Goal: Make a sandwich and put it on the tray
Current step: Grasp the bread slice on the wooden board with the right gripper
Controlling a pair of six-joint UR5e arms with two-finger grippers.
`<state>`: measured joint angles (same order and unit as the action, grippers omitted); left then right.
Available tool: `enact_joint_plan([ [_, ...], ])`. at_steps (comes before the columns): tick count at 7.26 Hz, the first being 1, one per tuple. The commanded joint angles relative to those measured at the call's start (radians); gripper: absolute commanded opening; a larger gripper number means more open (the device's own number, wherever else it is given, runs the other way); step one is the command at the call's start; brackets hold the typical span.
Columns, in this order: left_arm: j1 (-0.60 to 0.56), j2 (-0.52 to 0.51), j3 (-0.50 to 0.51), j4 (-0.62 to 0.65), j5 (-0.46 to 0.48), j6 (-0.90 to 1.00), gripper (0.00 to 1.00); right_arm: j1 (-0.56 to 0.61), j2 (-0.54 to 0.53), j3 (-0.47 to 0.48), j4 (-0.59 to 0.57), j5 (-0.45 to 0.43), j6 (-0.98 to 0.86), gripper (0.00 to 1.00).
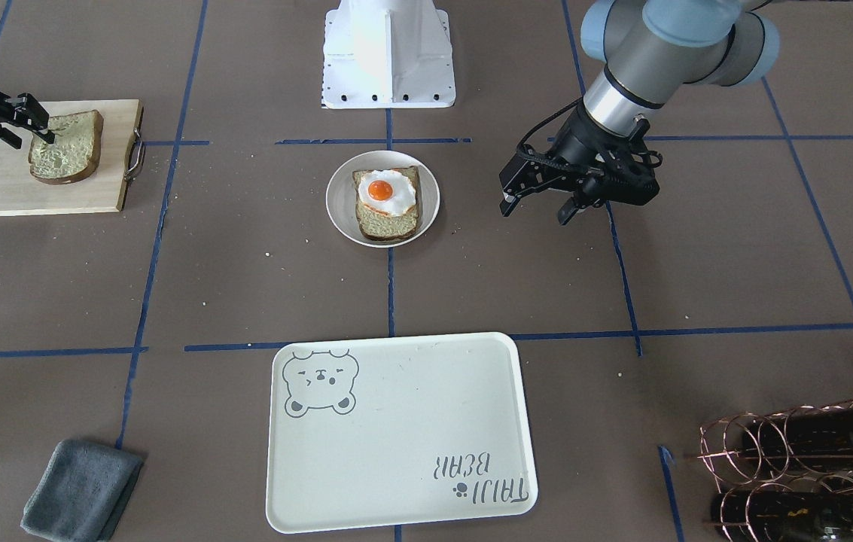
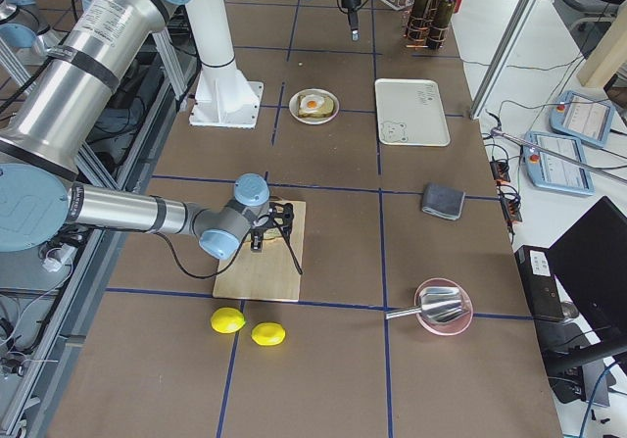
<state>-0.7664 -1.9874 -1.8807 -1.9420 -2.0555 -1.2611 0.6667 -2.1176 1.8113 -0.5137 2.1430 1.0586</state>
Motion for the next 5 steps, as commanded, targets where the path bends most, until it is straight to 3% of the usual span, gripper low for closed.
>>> enact_joint_plan([
  [1,-0.001,0.001,0.000,-0.002,0.000,0.000,1.00,-0.004,0.004,-0.006,0.000,0.000,0.001,0.64],
  [2,-0.001,0.001,0.000,-0.002,0.000,0.000,1.00,-0.004,0.005,-0.007,0.000,0.000,0.000,0.41],
  [3,-0.001,0.002,0.000,-0.002,0.000,0.000,1.00,-0.002,0.005,-0.007,0.000,0.000,0.000,0.07],
  [4,-0.001,0.002,0.000,-0.002,0.000,0.000,1.00,-0.002,0.007,-0.006,0.001,0.001,0.000,0.00],
  [5,-0.001,0.004,0.000,-0.002,0.000,0.000,1.00,-0.001,0.011,-0.004,0.001,0.003,0.000,0.00],
])
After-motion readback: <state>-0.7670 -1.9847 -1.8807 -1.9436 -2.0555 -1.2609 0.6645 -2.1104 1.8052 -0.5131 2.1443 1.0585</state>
